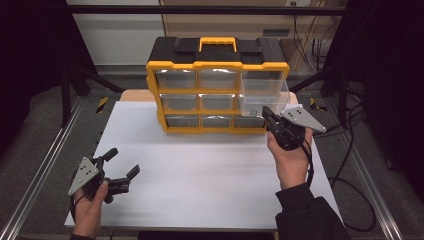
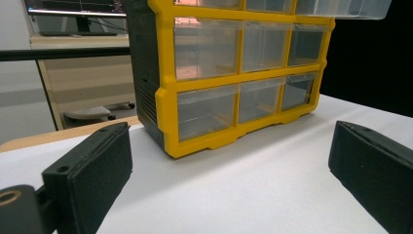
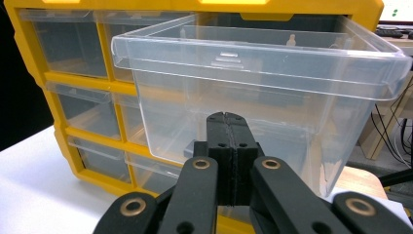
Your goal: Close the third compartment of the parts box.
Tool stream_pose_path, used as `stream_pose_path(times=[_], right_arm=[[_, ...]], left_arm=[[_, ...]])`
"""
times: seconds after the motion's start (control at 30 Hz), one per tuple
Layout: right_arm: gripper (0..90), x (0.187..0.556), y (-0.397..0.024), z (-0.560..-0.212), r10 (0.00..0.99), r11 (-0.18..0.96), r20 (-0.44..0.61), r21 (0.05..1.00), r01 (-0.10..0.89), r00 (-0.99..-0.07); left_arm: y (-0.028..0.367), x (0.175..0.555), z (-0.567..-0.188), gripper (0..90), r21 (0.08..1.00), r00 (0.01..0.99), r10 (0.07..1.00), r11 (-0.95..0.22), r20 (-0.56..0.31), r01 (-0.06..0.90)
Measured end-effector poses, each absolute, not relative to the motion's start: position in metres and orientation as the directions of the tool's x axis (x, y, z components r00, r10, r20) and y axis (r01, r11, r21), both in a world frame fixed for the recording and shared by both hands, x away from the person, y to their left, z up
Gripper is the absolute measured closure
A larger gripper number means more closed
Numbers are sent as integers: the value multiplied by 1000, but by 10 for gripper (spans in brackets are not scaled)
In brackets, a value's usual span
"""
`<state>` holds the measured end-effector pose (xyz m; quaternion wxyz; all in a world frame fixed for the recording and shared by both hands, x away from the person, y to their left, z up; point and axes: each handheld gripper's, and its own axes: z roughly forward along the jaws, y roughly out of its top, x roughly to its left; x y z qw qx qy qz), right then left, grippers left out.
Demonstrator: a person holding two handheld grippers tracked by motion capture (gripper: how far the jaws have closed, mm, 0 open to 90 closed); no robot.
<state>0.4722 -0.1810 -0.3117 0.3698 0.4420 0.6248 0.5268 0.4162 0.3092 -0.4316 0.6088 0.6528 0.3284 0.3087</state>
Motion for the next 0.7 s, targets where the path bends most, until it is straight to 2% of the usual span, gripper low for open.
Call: stream_pose_path(times=[0.7], right_arm=[[900,476,-178,-312,938,58,4,984,169,-346]], left_arm=[[307,418,-432,20,997,602,799,-54,12,53]])
